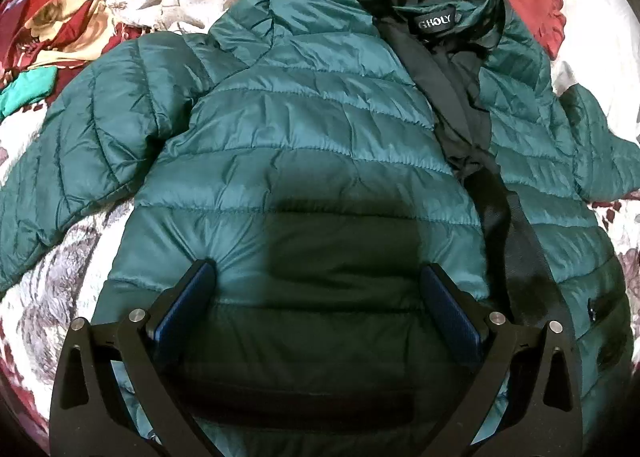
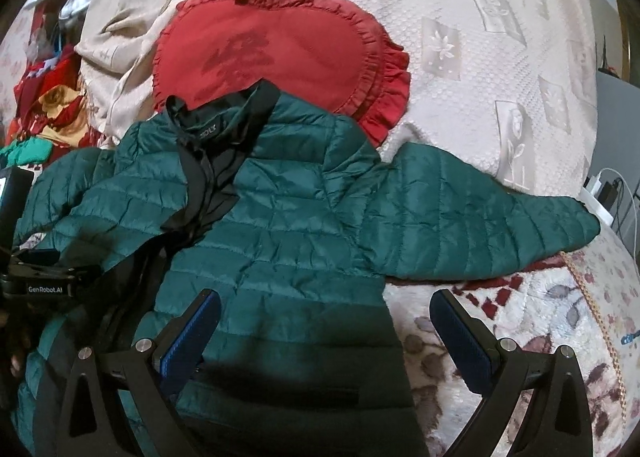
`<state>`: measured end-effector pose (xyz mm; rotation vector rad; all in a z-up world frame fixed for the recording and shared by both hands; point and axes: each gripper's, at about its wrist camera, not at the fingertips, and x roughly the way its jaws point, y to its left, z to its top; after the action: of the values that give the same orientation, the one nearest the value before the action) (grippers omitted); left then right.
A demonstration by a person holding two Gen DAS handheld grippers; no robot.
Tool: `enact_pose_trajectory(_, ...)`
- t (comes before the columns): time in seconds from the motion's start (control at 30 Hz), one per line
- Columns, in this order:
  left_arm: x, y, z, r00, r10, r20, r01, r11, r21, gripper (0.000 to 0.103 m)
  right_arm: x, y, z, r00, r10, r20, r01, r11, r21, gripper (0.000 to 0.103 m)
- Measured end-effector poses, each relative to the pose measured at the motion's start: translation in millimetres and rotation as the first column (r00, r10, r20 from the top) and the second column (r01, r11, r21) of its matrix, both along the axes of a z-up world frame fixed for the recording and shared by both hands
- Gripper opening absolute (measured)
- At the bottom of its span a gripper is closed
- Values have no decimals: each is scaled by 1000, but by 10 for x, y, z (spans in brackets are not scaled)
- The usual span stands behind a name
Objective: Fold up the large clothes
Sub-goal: 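Grasp the green jacket's sleeve with the left tool and lift it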
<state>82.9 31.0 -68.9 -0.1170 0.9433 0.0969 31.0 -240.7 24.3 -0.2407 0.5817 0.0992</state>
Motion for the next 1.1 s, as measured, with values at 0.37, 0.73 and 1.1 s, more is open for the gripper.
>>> enact_pose_trajectory(0.37,-446,620,632,964,112,241,-89,991,-104,102,-39,-27,-16,1000,-10,12,10,1000,-8,103)
enact_pose_trajectory(0.73,-1555,2556,313,884,405,235,-325,892,-313,102,-458,118,129,994,69,80,-70,998,6,103)
enact_pose_trajectory(1.1,-1793,3338,-278,805,544,238,-280,701,-656,102,-373,244,-16,996,84,36,-82,996,-44,103)
